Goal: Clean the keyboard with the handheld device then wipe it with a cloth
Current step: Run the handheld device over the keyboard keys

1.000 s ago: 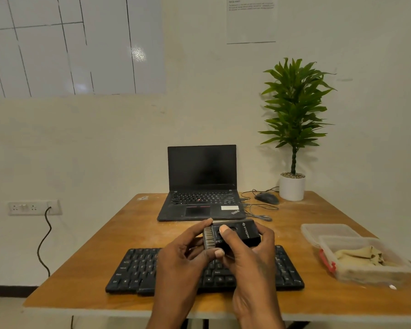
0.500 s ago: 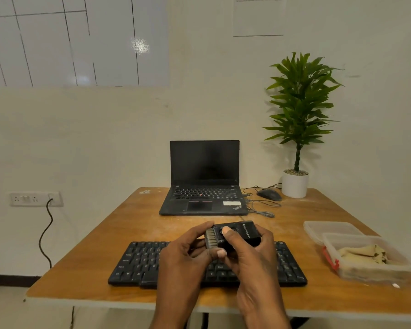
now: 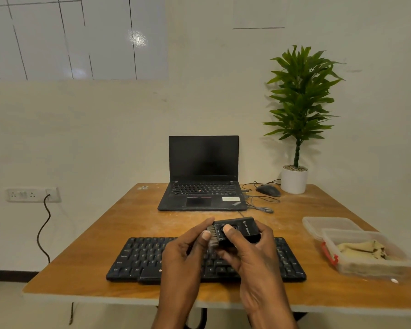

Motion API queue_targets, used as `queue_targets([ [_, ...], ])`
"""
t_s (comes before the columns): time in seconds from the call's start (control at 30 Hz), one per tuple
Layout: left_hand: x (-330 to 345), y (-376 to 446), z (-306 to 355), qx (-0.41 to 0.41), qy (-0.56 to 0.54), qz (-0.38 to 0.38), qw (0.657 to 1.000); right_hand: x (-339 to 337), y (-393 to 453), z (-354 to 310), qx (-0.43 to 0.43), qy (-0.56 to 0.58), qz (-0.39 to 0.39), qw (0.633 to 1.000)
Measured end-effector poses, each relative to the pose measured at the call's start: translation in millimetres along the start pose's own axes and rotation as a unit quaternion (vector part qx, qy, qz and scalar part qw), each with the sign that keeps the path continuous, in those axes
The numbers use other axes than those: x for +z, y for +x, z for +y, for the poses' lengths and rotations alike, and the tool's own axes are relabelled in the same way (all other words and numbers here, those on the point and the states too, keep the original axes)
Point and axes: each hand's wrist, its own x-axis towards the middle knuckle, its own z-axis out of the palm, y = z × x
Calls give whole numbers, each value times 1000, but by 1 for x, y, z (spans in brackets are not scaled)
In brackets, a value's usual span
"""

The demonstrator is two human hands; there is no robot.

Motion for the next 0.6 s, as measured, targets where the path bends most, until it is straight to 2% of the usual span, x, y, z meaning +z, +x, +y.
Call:
queue_targets([
  [0.23, -2, 2, -2, -23, -83, 34, 996, -1, 1, 3, 0, -25, -27, 999],
  [0.6, 2, 0, 0, -36, -61, 23, 997, -4, 4, 6, -4, -13, -9, 1000],
])
